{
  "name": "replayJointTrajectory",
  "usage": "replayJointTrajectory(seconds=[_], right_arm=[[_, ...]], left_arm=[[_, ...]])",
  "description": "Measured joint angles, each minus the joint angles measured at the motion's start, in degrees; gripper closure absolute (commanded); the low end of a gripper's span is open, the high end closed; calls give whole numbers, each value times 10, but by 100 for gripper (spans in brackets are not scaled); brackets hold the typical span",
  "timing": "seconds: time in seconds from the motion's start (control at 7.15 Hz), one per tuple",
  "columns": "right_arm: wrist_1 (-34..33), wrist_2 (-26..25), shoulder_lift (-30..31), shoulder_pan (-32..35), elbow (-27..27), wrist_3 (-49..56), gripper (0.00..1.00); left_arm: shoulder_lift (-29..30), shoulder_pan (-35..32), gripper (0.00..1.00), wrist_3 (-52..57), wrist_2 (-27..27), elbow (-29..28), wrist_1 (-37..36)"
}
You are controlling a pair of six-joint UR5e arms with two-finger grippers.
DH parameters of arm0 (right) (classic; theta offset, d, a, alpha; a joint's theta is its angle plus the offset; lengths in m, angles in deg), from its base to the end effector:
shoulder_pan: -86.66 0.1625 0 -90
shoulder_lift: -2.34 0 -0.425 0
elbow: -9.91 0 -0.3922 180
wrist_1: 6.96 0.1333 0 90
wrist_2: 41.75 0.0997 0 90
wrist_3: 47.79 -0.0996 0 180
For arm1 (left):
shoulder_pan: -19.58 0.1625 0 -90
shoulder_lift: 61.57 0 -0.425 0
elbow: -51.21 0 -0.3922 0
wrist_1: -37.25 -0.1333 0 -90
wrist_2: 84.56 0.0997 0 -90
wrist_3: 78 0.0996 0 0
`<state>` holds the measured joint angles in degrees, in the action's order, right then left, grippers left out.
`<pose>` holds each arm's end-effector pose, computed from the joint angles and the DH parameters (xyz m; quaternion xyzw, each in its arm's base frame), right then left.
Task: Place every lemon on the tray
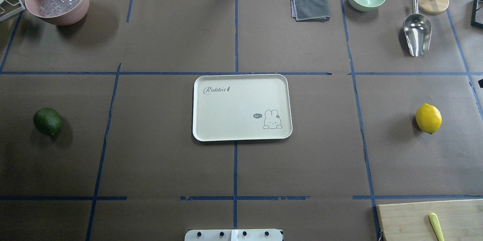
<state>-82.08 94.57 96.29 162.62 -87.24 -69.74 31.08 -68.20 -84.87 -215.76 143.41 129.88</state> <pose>-0.0566 -0.4790 0.5990 0.0174 -0.4140 0.0010 0.9101 -0.0475 -0.5213 0.6152 0.0330 0.3548 -0.0150 0.9342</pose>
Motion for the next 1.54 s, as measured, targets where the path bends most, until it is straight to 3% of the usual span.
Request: replayJointTrajectory(seconds=[0.42,1.54], right_arm=[[163,-51,6,-114,-1,-238,1],[182,-114,30,-208,9,-269,2]], left_arm=[[0,0,0,1,1,2,0],[-3,0,0,3,3,12,0]])
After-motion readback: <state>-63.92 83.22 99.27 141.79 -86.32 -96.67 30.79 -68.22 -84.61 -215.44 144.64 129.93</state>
